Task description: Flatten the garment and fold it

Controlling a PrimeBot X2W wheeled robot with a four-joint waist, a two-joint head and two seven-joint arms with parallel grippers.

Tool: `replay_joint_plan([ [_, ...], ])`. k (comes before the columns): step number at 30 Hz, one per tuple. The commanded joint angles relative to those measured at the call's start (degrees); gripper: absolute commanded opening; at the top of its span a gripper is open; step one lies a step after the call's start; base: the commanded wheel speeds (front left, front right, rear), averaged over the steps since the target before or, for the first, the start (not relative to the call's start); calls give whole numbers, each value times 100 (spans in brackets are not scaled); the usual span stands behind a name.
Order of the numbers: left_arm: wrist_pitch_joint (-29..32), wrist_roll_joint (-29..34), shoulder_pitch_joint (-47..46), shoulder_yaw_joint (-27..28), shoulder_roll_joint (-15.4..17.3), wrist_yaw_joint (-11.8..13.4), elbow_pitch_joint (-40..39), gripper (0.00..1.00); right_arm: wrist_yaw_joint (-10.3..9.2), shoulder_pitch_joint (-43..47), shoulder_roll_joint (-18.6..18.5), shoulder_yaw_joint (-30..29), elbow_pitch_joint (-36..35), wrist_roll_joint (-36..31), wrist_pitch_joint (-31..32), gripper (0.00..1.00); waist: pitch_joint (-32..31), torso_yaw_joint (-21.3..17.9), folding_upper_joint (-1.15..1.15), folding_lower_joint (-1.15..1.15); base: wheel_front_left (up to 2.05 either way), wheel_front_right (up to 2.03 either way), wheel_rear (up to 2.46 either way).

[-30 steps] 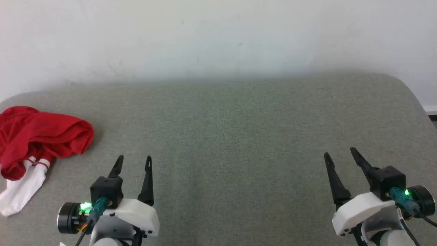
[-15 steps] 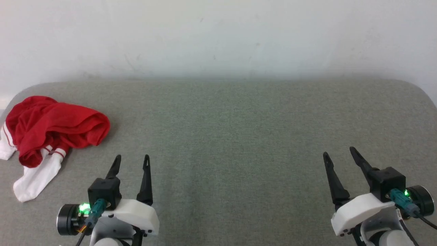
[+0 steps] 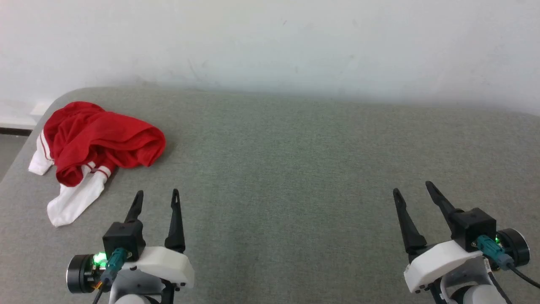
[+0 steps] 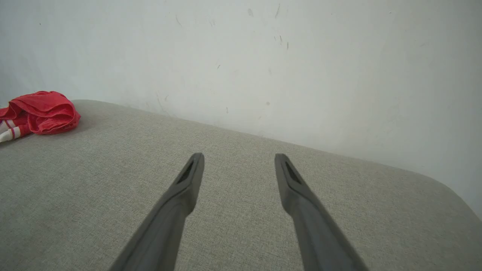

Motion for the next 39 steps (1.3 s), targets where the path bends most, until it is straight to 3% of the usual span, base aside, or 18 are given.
replay_joint_plan([
  [1,-52,-26,33,10,30,52,-4,100,-4,-72,7,13,27,48,-55,100,-7,93,0,0,0,0,0],
  [39,-507,-269,127,-67,154,484,92,100,-7,-137,14,235,145,182,-407,100,-6,1220,0,0,0,0,0],
])
